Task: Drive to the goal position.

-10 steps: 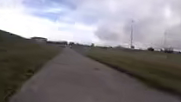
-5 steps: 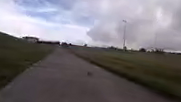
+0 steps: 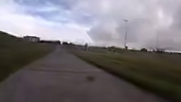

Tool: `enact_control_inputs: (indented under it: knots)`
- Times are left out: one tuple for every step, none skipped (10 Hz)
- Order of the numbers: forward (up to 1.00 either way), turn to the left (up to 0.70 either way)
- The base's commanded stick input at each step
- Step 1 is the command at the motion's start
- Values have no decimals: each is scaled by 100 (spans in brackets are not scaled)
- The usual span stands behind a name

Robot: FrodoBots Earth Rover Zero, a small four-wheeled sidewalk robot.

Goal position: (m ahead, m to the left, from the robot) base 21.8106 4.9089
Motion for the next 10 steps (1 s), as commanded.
enact_control_inputs:
  knots:
    - [100,40]
    - [100,40]
    - [100,29]
    - [100,2]
    - [100,0]
    - [100,0]
    - [100,0]
    - [100,0]
    - [100,0]
    - [100,0]
